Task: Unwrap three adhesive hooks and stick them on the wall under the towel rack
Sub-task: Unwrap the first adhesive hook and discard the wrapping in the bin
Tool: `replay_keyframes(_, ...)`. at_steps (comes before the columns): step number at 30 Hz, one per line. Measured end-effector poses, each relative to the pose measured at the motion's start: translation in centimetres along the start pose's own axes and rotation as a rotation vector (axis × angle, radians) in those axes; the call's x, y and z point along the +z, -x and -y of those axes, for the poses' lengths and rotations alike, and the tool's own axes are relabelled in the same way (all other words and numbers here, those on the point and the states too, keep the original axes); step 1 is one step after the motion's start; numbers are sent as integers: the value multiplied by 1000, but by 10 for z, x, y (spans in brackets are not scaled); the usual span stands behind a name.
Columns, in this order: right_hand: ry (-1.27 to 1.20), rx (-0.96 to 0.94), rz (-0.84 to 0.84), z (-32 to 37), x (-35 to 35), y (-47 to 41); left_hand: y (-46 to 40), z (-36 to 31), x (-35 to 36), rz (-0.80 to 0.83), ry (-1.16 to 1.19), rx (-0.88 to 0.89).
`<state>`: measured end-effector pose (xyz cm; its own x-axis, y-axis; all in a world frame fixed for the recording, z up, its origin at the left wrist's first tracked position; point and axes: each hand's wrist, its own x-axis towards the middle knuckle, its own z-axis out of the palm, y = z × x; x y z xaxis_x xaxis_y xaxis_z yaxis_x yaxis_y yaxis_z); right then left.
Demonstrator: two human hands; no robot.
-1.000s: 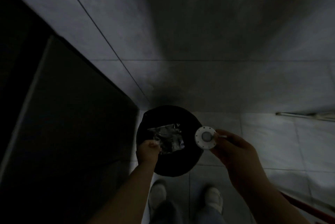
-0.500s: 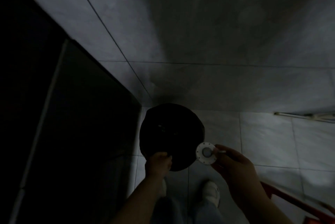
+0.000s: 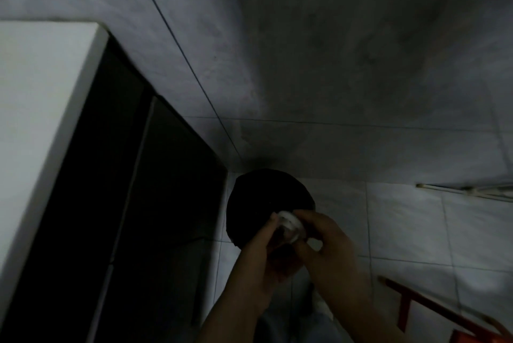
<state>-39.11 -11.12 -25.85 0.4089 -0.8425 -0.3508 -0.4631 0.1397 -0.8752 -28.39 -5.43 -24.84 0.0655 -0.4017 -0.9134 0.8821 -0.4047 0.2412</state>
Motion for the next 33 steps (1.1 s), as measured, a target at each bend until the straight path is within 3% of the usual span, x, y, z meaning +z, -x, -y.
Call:
replay_keyframes(6, 193, -308, 71, 31, -3, -3, 14, -27, 3, 125, 37, 45)
replay_keyframes(15, 56, -271, 272, 77, -27, -17, 32, -57, -5, 201, -100, 187)
replay_keyframes(20, 219, -375, 281, 97, -30, -18, 41, -67, -7, 209, -105, 228)
replay_keyframes(27, 248, -459, 308, 109, -33, -15, 49, -69, -10, 233, -113, 197)
replay_keyframes(33, 681, -645, 378, 120, -34, 1, 57, -68, -16, 192, -132, 121)
